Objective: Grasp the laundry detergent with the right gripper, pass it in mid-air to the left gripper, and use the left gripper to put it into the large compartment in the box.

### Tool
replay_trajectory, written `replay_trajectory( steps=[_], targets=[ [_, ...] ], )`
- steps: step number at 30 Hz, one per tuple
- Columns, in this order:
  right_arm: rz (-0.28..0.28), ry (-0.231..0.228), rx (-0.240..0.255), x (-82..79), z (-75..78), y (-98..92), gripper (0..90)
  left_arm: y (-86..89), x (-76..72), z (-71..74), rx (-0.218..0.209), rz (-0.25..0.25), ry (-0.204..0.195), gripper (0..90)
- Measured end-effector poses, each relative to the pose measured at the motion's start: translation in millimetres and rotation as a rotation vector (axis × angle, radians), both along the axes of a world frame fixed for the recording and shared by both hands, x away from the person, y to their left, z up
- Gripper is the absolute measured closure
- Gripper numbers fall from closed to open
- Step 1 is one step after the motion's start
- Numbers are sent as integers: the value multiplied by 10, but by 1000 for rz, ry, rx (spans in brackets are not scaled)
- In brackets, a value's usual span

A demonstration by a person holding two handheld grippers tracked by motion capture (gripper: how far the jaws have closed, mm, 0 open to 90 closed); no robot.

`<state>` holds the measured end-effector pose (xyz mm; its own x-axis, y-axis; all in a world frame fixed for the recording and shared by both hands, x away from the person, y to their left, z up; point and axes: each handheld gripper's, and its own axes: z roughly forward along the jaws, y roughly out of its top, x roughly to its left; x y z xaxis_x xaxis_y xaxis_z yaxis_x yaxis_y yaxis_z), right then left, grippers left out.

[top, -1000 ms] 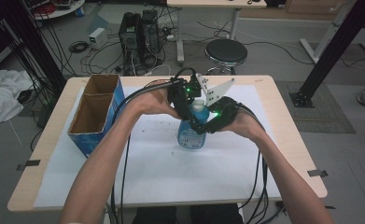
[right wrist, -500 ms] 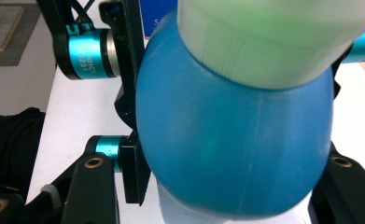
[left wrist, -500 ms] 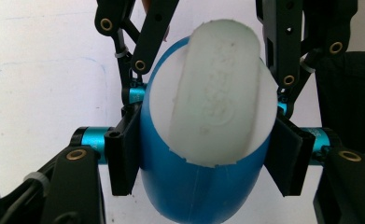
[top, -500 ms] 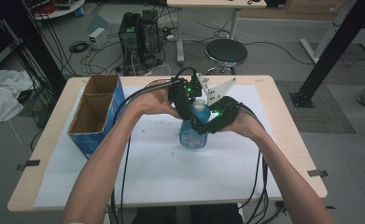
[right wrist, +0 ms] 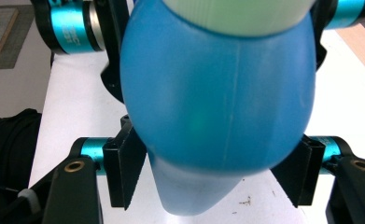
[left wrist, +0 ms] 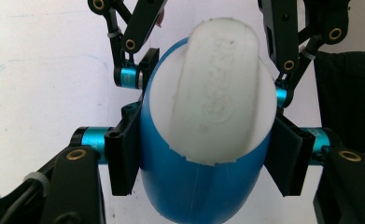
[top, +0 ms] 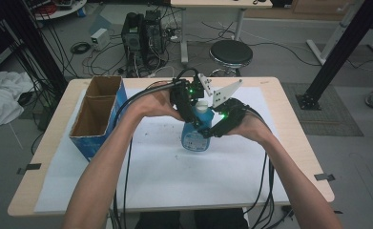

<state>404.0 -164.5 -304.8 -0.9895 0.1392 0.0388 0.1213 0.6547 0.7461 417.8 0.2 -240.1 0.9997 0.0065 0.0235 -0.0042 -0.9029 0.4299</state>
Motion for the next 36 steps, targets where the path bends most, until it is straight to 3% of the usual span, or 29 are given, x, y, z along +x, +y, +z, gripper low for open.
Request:
replay_trajectory(
  steps=[3, 7, 8, 9, 10, 11, 12, 14, 15, 16, 17, 19, 20, 22, 23, 24, 25, 26, 28, 31, 34, 36],
  targets=[
    [-21, 12, 1, -23, -2, 0, 311, 17, -2, 13, -7, 3, 0, 370],
    [1, -7, -11, -10, 6, 10, 285, 28, 1, 21, 11, -4, -4, 370],
    [-16, 14, -27, -28, 10, 8, 278, 29, -1, 19, 9, -2, -6, 370],
    [-20, 1, -9, -24, -7, 18, 270, 30, -8, 16, 2, 7, -5, 370],
    [-25, 6, -24, -24, -6, 14, 263, 31, -9, 18, 1, 10, -1, 370],
    [16, -37, 13, 17, -25, 32, 251, 38, -1, 28, 11, -2, -7, 369],
    [-24, 12, -35, -19, 0, 12, 239, 40, -11, 23, -3, 11, 2, 370],
    [18, -35, -3, 25, -19, 25, 234, 50, -1, 40, 12, -7, -5, 370],
    [11, -34, -39, 24, -8, -3, 233, 53, -3, 42, 10, -4, -4, 370],
    [11, -34, -39, 24, -8, -3, 233, 59, 3, 52, 22, -14, -10, 370],
    [40, -52, 12, 40, -23, 27, 232, 59, -8, 42, 7, 2, -5, 370],
    [30, -44, 1, 29, -17, 18, 231, 63, -6, 46, 15, -1, -5, 370],
    [6, -8, -26, 7, -13, 6, 230, 65, -9, 41, 13, 4, -5, 370],
    [-7, -3, -14, -2, -23, 6, 229, 70, -9, 41, 16, 6, -9, 370],
    [-21, 1, -68, -9, 1, -28, 228, 74, -6, 43, 17, 5, -7, 370],
    [-14, -15, -66, 4, -1, -27, 227, 79, -4, 45, 18, 4, -6, 370],
    [-20, 1, -82, -10, 5, -37, 227, 83, -4, 48, 15, 9, -5, 369],
    [-19, -15, -70, 0, 1, -31, 225, 86, -5, 50, 14, 9, -6, 370],
    [-36, 21, -89, -27, 12, -43, 224, 93, -4, 52, 15, 9, -9, 370],
    [-46, -5, -90, -17, 7, -46, 217, 105, -11, 55, 10, 23, -6, 370],
    [-67, 1, -109, -25, 10, -52, 185, 123, -9, 78, 23, 21, -11, 370],
    [-90, 33, -87, -56, 5, -40, 184, 136, -10, 91, 22, 26, -9, 369]
  ],
)
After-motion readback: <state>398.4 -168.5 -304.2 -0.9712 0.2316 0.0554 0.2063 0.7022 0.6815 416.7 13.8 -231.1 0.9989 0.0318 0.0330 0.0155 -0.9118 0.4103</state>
